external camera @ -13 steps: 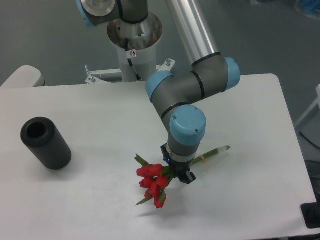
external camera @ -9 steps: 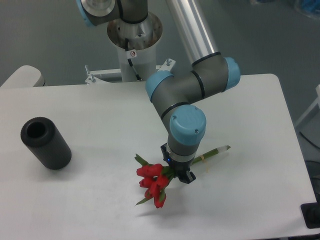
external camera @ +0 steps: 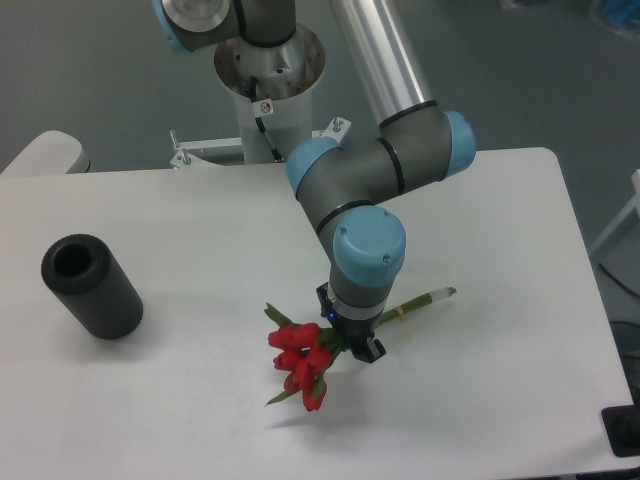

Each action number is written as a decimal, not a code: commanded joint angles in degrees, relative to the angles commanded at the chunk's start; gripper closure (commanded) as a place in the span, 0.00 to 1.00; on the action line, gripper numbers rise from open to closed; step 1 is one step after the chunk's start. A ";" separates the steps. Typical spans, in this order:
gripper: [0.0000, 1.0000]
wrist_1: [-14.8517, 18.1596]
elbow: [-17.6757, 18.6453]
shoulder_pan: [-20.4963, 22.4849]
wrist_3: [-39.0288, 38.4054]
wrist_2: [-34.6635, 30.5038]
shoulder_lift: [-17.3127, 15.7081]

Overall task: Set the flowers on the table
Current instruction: 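Lower the held red tulip bunch toward the table surface, then set the tulips flat on the table and open the gripper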

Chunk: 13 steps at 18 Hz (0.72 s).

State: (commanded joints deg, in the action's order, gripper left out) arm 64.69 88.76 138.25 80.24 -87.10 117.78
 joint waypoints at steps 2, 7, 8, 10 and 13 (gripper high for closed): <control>0.89 0.00 2.11 -0.09 0.96 0.00 -1.23; 0.89 -0.18 9.32 0.00 8.25 -0.09 -5.80; 0.89 -0.18 10.02 -0.09 8.61 -0.09 -5.98; 0.89 -0.44 12.31 -0.18 8.96 -0.17 -7.11; 0.88 -0.44 15.38 -0.44 12.04 -1.14 -8.96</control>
State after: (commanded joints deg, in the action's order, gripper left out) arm 64.25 104.14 137.81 92.28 -88.24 108.81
